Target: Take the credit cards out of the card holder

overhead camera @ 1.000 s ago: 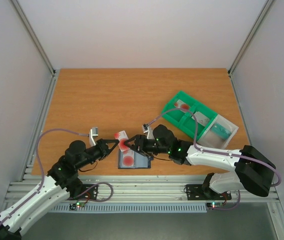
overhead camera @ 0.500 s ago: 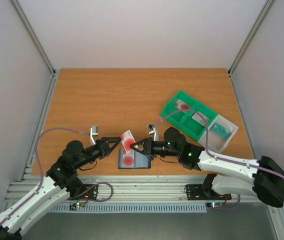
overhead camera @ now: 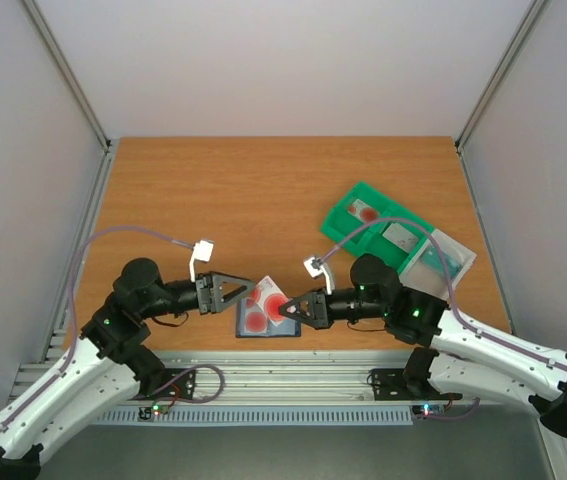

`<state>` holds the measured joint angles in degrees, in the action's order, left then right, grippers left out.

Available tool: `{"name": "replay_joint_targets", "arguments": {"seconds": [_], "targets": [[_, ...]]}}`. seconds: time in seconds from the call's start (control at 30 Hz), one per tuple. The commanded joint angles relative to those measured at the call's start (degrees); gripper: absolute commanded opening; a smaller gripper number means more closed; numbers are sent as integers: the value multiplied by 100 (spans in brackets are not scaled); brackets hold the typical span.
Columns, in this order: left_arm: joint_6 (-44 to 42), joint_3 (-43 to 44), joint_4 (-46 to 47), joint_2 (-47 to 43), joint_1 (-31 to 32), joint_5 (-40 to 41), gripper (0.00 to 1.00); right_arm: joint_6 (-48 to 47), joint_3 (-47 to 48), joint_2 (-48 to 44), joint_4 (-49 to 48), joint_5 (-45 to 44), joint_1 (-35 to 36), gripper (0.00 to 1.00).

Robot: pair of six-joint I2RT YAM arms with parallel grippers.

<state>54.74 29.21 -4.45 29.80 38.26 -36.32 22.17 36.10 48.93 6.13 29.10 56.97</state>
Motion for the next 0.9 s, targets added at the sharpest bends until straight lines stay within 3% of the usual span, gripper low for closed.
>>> {"name": "replay_joint_targets", "arguments": {"seconds": [0.0,0.17,0.5,0.73,0.87], "targets": [[-715,474,-610,270,-9,-954,60,-734,321,-179,614,514,42,1],[-1354,907,-1440,472,-5,-1014,61,-1017,498,-260,1198,474,40,1],[-1451,886,-1361,864,-1,-1215,62,-1220,647,-374,1389,827,43,1],[-1087,787,-748,1210,1,-1968,47,-1203,714,-142,1222,1061,42,1],[-1042,747,-691,1262,4,-2146,16,-1193,689,-109,1158,1018,42,1]]}}
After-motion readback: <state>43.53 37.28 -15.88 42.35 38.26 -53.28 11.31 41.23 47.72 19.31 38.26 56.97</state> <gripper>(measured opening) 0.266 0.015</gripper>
